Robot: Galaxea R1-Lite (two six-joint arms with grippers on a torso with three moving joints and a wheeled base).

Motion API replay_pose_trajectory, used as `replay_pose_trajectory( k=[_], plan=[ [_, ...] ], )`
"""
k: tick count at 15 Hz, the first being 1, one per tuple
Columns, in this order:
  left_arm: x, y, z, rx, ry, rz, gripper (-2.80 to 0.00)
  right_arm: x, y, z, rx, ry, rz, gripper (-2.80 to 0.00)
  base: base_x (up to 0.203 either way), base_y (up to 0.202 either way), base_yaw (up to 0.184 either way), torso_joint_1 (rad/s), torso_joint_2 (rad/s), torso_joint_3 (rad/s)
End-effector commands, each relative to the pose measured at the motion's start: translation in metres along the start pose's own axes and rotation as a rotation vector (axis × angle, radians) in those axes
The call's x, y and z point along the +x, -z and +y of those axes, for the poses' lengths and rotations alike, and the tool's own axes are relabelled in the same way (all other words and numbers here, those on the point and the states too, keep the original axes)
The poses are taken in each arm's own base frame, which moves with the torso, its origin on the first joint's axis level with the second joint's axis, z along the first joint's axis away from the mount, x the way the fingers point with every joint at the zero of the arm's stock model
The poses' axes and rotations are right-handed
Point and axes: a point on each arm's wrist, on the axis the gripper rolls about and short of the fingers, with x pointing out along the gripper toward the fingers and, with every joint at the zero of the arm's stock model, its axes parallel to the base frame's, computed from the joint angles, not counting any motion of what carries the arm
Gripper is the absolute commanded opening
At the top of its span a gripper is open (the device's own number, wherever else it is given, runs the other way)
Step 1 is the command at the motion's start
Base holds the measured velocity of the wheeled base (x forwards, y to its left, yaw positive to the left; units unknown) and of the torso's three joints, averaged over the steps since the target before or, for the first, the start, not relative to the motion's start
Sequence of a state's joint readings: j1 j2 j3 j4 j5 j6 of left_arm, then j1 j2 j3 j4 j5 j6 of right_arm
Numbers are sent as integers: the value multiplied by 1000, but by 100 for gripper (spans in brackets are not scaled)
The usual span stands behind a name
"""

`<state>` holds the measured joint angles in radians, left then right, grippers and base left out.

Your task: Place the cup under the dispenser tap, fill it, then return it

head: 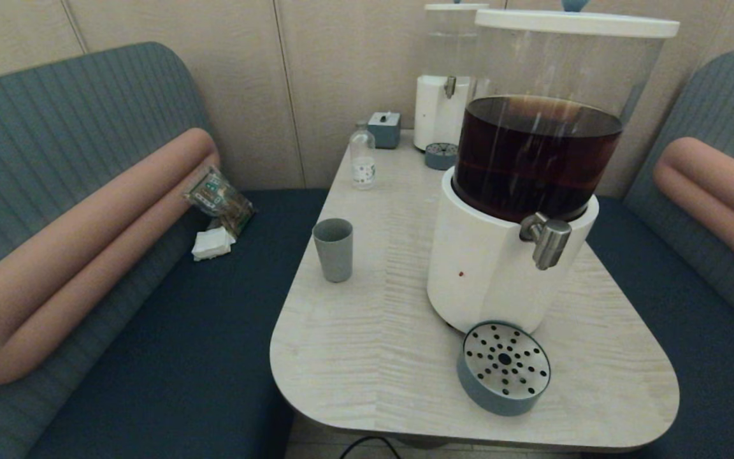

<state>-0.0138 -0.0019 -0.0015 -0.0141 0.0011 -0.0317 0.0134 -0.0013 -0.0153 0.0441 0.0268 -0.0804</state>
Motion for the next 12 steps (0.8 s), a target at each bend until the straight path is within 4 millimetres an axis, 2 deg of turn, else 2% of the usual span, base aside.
replay_pose_trajectory(
  k=[1,12],
  plan=[
    [0,1,0,-1,-1,4,-280,0,1,0,-1,0,0,-280,0,0,0,0,0,0],
    [0,1,0,-1,-1,4,-280,0,0,0,-1,-1,-2,-280,0,0,0,0,0,0]
  ],
)
